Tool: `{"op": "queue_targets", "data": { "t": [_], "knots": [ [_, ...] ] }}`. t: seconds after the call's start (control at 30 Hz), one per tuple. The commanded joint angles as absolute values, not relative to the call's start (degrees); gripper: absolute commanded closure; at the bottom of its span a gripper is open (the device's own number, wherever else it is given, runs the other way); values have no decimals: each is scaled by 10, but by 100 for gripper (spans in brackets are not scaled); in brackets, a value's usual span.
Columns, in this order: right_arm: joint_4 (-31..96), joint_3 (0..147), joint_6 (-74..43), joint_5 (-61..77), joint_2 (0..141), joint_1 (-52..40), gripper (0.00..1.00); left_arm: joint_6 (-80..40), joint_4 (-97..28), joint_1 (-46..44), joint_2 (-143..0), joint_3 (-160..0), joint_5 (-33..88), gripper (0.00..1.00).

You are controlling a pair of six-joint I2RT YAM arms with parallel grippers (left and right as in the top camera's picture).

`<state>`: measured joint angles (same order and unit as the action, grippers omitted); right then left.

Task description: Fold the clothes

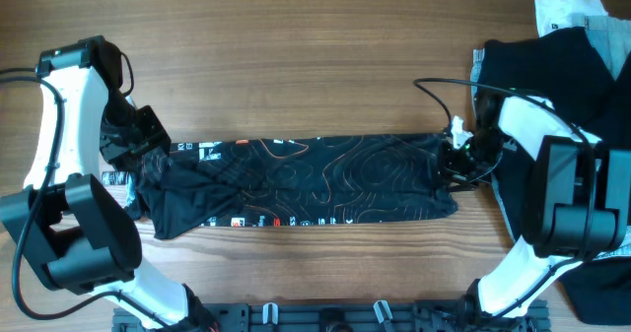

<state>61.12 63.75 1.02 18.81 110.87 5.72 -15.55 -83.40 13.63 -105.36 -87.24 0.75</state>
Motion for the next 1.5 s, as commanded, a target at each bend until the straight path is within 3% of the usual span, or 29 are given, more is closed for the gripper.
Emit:
{"op": "queue_targets", "data": {
  "t": [0.0, 0.23, 0.33, 0.8, 1.27, 1.33, 1.4, 1.47],
  "knots": [
    [597, 627, -16, 183, 1120, 48, 96, -152, -831, 136, -1042, -869, 13, 42],
    [682, 740, -125, -2, 1107, 48, 95, -153, -831, 136, -1042, -869, 13, 42],
    [697, 781, -102, 87, 1084, 19, 96, -153, -828, 136, -1042, -869, 13, 42],
    [563, 779, -184, 157, 1110, -318, 95, -153, -822, 136, -1042, -869, 13, 40],
    [537, 779, -126, 224, 1112, -369, 95, -153, -822, 136, -1042, -869, 13, 40],
    [536, 779, -105, 228, 1112, -384, 89, -153, -822, 136, -1042, -869, 13, 39],
    [536, 779, -84, 220, 1112, -395, 59, -153, -822, 136, -1042, -869, 13, 39],
    [536, 780, -124, 159, 1111, -390, 50, -153, -822, 136, -1042, -869, 13, 38]
  ]
}}
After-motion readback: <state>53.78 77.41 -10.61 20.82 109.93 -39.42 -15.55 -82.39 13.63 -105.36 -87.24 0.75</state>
